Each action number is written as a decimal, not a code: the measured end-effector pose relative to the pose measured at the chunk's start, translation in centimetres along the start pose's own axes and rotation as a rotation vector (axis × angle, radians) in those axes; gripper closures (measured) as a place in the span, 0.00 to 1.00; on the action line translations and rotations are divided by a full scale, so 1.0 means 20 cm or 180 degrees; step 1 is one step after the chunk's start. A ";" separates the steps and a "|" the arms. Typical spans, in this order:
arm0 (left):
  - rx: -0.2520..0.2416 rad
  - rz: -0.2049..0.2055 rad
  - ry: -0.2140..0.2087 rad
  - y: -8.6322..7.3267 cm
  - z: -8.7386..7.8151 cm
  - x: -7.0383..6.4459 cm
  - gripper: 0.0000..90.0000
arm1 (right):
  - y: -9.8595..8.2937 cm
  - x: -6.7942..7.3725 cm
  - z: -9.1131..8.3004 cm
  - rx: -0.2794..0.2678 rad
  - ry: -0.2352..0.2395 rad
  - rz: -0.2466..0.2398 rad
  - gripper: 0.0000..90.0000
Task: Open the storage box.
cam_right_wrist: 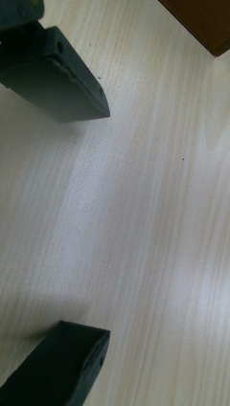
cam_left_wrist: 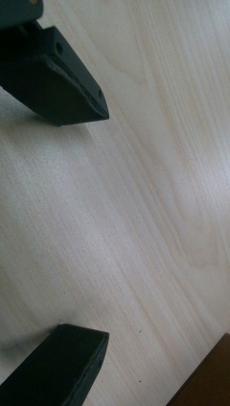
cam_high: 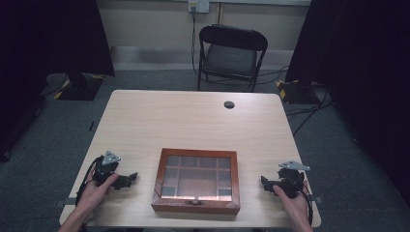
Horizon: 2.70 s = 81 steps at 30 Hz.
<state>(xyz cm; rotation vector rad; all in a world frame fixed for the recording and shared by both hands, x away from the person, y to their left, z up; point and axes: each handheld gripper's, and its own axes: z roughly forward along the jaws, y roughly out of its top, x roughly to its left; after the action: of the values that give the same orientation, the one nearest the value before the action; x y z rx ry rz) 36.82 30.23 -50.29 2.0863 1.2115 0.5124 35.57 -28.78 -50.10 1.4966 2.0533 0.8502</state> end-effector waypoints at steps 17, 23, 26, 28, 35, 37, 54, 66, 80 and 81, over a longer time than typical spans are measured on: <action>0.0003 0.0000 0.0002 0.00 0.00 0.00 0.00 | 0.02 0.01 -0.05 -0.0114 0.0211 -0.0130 0.21; 0.0000 -0.0005 0.0001 0.00 0.00 0.00 0.00 | 0.06 0.04 -0.12 -0.0300 0.0493 -0.0140 0.33; 0.0001 0.0001 0.0004 0.00 0.00 0.00 0.00 | 0.07 0.06 -0.12 -0.0220 0.0678 -0.0135 0.39; -0.0009 -0.0017 -0.0002 0.00 0.00 0.00 0.00 | 0.08 0.08 -0.13 -0.0249 0.0733 -0.0166 0.43; -0.0015 -0.0028 -0.0020 0.00 0.00 0.00 0.00 | 0.15 0.15 -0.18 -0.0358 0.1045 -0.0334 0.56; -0.0014 -0.0023 -0.0015 0.00 0.01 0.00 0.00 | 0.18 0.17 -0.19 -0.0385 0.1179 -0.0351 0.60; -0.0013 -0.0024 -0.0016 0.00 0.01 0.00 0.00 | 0.40 0.40 -0.27 -0.0397 0.1741 -0.0583 0.68; -0.0017 -0.0028 -0.0016 0.00 0.01 0.00 0.00 | 0.40 0.62 -0.23 -0.0304 0.2236 -0.0843 0.68; -0.0015 -0.0024 -0.0016 0.00 0.01 0.00 0.00 | 0.36 0.77 -0.23 -0.0061 0.2612 -0.1086 0.84; -0.0014 -0.0024 -0.0016 0.00 0.01 0.00 0.00 | 0.35 0.78 -0.22 -0.0039 0.2643 -0.1110 0.84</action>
<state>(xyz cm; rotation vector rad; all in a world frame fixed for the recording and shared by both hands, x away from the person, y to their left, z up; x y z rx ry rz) 36.88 30.13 -50.33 2.0776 1.2138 0.5057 32.52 -13.25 -42.02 0.7682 2.7473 1.4875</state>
